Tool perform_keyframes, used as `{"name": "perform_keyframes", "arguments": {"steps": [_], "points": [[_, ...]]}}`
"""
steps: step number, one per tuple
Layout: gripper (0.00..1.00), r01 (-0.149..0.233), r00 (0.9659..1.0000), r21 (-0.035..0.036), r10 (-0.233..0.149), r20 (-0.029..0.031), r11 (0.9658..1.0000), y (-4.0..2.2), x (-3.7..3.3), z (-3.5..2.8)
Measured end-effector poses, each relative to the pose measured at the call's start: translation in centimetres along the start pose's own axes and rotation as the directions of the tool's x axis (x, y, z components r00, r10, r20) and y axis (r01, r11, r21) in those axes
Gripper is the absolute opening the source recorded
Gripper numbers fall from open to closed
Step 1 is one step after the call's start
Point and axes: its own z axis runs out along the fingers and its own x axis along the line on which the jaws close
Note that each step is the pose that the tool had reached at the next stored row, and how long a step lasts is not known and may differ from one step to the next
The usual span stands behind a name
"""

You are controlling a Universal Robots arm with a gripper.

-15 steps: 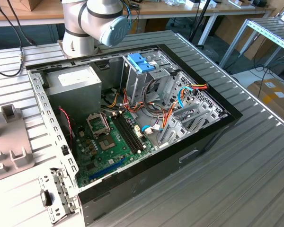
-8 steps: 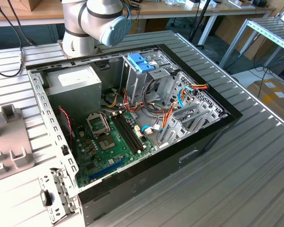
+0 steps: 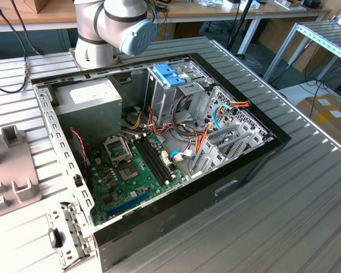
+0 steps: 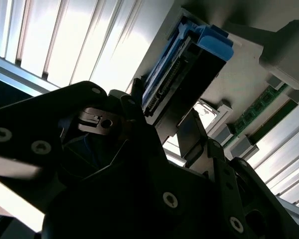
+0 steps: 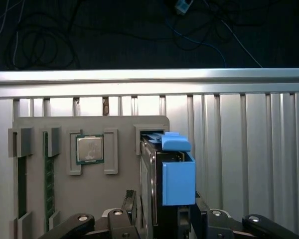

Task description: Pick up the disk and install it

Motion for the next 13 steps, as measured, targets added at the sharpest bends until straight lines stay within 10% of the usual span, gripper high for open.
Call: {"name": "perform_keyframes", "arguments": {"steps": [13], "points": [[0.54, 0.0, 1.0, 0.0, 0.0, 0.0, 1.0, 0.58, -0.47, 0.58]]}}
